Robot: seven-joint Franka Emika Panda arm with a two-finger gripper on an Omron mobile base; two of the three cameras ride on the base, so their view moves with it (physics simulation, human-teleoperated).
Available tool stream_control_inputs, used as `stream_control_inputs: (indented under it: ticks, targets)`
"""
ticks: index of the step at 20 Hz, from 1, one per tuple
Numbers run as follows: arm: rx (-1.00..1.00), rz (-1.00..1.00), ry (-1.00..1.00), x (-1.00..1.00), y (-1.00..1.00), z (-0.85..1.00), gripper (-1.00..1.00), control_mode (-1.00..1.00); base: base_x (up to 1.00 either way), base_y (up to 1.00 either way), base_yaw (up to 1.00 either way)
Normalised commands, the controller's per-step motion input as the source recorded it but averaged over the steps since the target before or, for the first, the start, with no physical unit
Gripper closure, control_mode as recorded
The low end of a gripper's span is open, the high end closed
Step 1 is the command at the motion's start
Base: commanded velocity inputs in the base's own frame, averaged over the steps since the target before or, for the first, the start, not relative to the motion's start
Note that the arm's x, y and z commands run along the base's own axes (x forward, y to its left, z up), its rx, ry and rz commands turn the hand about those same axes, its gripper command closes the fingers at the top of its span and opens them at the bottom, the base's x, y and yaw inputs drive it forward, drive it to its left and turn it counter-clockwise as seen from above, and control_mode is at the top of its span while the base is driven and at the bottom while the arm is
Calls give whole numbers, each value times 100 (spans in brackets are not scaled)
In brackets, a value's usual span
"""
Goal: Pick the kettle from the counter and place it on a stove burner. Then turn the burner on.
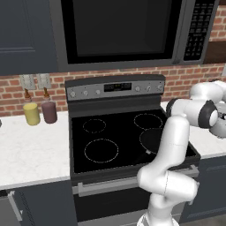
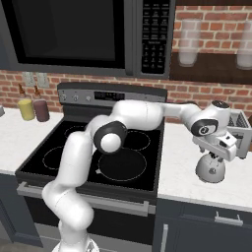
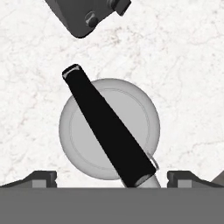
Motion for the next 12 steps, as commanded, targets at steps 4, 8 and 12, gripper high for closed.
stream_control_inputs:
  ticks: [4, 8, 12]
  targets:
    - [4, 0, 0, 4, -14, 2, -100, -100, 0, 0, 0]
    - [3, 0, 0, 0, -14, 0, -100, -100, 0, 0, 0]
    - [1, 0, 0, 0, -5, 0, -100, -100, 0, 0, 0]
